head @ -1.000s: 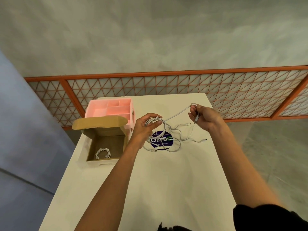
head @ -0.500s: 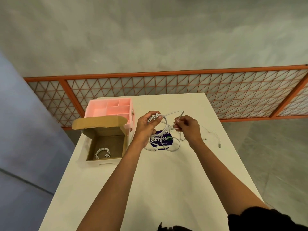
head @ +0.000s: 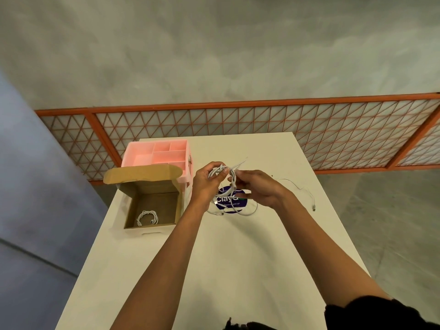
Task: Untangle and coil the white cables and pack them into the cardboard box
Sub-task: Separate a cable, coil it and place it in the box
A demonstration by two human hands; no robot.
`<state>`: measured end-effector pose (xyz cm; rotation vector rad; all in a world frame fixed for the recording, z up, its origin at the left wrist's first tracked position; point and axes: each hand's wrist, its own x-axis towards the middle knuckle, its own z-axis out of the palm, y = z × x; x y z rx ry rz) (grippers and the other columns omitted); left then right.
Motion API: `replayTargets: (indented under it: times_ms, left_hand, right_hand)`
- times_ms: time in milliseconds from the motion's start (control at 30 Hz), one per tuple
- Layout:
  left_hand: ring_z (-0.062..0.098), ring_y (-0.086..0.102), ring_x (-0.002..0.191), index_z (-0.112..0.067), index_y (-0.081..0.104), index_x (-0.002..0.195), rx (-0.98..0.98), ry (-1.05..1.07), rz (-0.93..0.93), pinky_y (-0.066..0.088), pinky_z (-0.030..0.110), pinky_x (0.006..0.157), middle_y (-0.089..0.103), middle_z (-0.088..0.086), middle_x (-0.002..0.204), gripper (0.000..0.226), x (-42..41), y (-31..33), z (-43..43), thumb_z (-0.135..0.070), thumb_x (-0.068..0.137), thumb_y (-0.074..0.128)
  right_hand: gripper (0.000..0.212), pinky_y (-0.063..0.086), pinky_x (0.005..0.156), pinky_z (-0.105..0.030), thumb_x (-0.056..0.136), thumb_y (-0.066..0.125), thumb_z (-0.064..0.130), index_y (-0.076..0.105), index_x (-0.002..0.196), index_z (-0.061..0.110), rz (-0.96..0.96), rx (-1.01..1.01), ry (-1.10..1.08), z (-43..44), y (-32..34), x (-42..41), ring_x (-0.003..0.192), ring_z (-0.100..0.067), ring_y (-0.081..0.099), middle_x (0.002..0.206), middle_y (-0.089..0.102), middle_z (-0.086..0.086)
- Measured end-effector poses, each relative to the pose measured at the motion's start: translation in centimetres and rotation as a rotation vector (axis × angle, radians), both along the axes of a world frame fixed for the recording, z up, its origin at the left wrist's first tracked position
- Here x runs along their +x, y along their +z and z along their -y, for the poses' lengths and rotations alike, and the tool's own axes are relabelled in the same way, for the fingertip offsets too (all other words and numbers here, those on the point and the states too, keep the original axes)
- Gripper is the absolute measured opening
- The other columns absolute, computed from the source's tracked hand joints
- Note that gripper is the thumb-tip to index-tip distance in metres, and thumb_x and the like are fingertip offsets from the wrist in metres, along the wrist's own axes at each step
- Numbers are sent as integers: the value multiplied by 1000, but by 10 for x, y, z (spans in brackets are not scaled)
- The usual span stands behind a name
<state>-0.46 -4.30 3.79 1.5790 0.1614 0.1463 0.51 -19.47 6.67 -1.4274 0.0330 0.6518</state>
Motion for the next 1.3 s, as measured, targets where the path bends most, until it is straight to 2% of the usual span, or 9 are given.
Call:
replayTargets:
  times_ms: [167,333,467,667,800,900,1033,1200,1300]
  left_hand:
    - [11,56,74,-29,65,88,45,15,38,42,25,63,65,-8,83,11,4,-4,1,-22,84,72]
    - [16,59,91,-17,65,91,126,122,101,48,24,82,64,-3,91,9,6,-9,1,-14,84,70]
    - [21,60,91,-17,63,90,150,170,106,49,27,81,65,2,92,9,11,-14,-8,-13,85,70]
    - [25,61,94,-17,63,90,158,200,84,50,32,83,65,3,93,10,14,-18,-14,-15,85,70]
    - [28,61,97,-18,61,90,126,227,38,51,38,88,64,4,94,12,14,-21,-20,-15,84,70]
    - [23,57,91,-14,59,89,50,234,26,48,32,82,61,4,91,12,12,-22,-21,-13,85,70]
    - [15,52,79,-14,56,88,-71,278,-28,39,23,63,59,2,85,11,9,-19,-19,-14,87,67]
    - [7,49,69,-21,56,81,-193,294,-69,35,21,54,59,-7,81,14,9,-10,-14,-15,88,66]
    - [7,44,64,-24,56,83,-218,265,-92,31,16,42,58,-6,78,13,5,-6,-17,-18,88,66]
  right_hand:
    - [29,50,71,-28,84,68,5,62,112,-2,162,-182,-17,-6,0,0,68,-15,59,76,63,-6]
    - [31,49,70,-25,75,78,11,66,102,1,355,-611,-63,-10,19,3,78,-20,63,84,66,-10]
    - [26,46,63,-22,88,58,-3,61,114,-7,207,-494,196,-9,39,2,63,-15,54,70,56,-9]
    - [35,43,62,-14,97,38,-2,65,116,9,336,-507,363,-6,46,0,77,-17,36,92,41,-11]
    - [35,36,62,-15,98,37,0,68,113,9,404,-514,418,3,55,-5,74,-14,31,81,43,-7]
    - [35,32,67,-21,98,39,0,71,107,11,465,-513,457,11,63,-6,76,-15,33,80,50,-4]
    - [33,35,67,-18,98,44,4,72,99,21,550,-488,520,17,73,-10,82,-18,37,102,52,-27]
    - [30,37,66,-15,98,45,3,70,106,16,566,-429,515,22,79,-13,79,-14,38,96,53,-5]
    - [30,34,66,-17,99,41,2,69,107,10,451,-335,356,25,74,-7,72,-11,33,76,59,14]
